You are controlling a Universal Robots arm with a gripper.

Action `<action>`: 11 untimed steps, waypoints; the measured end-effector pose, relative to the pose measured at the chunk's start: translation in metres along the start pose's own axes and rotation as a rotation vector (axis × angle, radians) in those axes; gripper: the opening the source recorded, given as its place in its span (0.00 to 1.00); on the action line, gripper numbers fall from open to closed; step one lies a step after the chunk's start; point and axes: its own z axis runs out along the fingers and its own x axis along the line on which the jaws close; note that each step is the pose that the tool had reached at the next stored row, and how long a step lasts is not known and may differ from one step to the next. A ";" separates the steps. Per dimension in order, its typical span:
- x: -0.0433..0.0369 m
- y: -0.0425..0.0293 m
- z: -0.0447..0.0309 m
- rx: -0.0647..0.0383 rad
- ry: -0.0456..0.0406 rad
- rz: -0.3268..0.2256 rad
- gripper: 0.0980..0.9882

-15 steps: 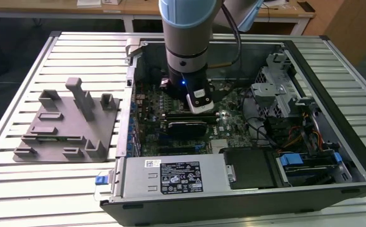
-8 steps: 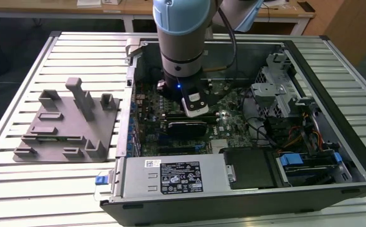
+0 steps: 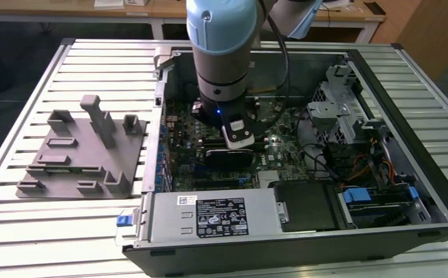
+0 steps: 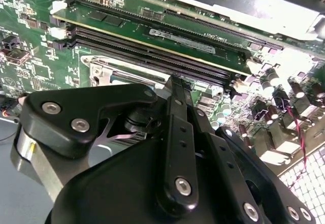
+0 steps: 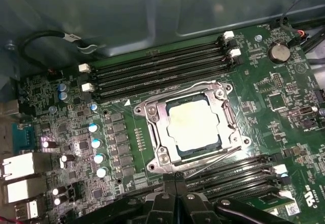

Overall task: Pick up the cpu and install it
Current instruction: 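Install the second cpu locking lever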

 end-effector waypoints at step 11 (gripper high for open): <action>0.0038 -0.0054 0.0073 -0.043 0.0115 0.004 0.01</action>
